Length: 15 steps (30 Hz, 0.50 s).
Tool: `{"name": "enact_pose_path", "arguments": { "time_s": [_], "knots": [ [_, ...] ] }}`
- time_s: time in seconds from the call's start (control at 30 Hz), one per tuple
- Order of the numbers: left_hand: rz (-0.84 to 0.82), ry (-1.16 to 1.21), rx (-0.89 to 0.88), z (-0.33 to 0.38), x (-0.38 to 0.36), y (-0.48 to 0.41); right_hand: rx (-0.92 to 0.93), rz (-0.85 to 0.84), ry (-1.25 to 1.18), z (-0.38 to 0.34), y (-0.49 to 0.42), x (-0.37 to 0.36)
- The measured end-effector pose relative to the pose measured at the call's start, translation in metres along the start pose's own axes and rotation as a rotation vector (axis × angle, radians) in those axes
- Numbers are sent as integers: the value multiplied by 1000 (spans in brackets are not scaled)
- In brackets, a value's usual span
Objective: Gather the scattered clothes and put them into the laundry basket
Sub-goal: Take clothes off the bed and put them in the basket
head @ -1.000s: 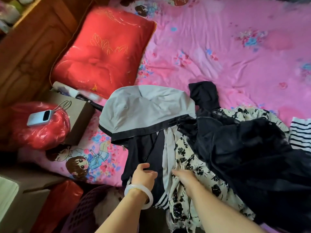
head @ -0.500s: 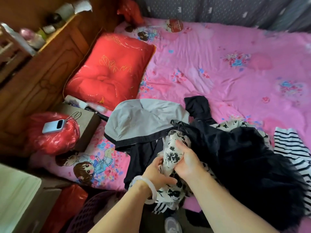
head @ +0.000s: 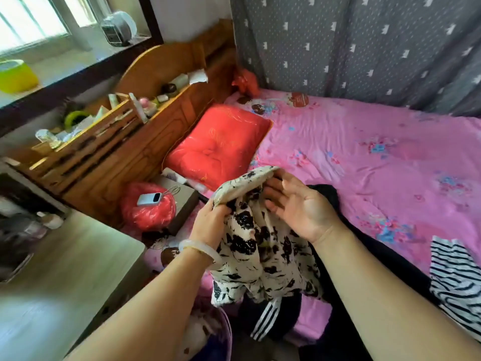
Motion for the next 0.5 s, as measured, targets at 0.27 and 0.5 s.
{"name": "enact_pose_path", "arguments": {
  "time_s": [0.27, 0.5],
  "knots": [
    [270, 413, 206, 47, 74, 48, -15, -132, 632, 11, 54, -66],
    [301, 607, 44, 111, 132, 84, 259, -103, 1367, 62, 85, -126]
  ]
}}
Point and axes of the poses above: each hand's wrist, its own y-axis away from the middle knuckle, its own x-axis out of the back of the hand, z = x × y, the point moved 4 cm from there along -y, towards the middle knuckle, and after that the axes turned 9 degrees about -x, right-handed, at the moved point
